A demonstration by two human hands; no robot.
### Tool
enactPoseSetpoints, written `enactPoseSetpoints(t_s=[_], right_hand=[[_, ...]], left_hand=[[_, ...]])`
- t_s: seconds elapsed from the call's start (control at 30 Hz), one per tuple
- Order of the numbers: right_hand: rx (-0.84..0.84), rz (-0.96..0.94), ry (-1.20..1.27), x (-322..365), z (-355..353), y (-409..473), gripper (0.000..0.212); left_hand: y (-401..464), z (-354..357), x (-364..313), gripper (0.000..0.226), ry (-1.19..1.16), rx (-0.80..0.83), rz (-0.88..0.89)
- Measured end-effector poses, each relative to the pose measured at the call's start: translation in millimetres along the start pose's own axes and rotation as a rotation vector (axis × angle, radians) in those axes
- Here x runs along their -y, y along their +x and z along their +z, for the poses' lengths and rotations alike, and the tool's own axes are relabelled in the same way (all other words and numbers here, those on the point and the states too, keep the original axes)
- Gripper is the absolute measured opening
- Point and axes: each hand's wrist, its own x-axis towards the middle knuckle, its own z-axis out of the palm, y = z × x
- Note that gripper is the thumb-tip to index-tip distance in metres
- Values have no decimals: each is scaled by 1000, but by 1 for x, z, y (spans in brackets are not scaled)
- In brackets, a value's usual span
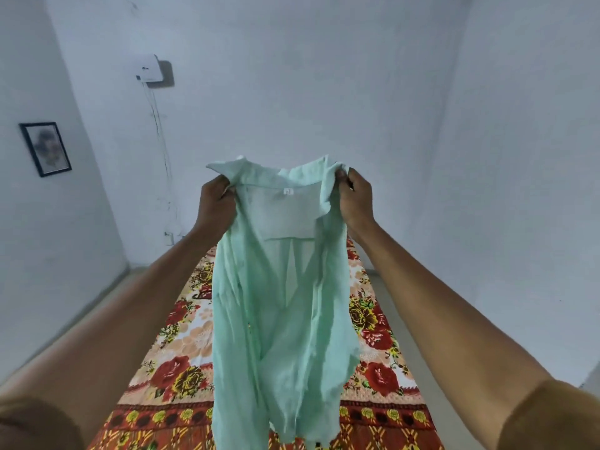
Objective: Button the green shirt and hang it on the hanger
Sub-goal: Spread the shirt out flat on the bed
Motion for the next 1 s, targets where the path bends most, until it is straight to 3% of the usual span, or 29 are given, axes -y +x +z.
enactPoseSetpoints(t_s=[0.17, 0.3, 0.37, 0.5, 0.73, 0.87, 1.0], right_hand=[[96, -93, -176, 0, 12, 3, 31], [33, -165, -225, -24, 24, -7, 29], [69, -158, -280, -38, 32, -18, 27], [104, -83, -279, -68, 55, -32, 24], [238, 43, -327, -147, 92, -71, 18], [313, 136, -363, -206, 104, -91, 31], [375, 179, -432, -265, 118, -92, 43]], left_hand=[[-4, -10, 3, 26, 196, 128, 154], [-23, -11, 35, 25, 329, 138, 201], [-30, -7, 52, 38, 404, 246, 252], [-29, -5, 80, 33, 360, 189, 159], [-64, 21, 149, 28, 357, 344, 106], [-81, 41, 212, 11, 422, 451, 34], [-84, 66, 283, 24, 508, 543, -19]])
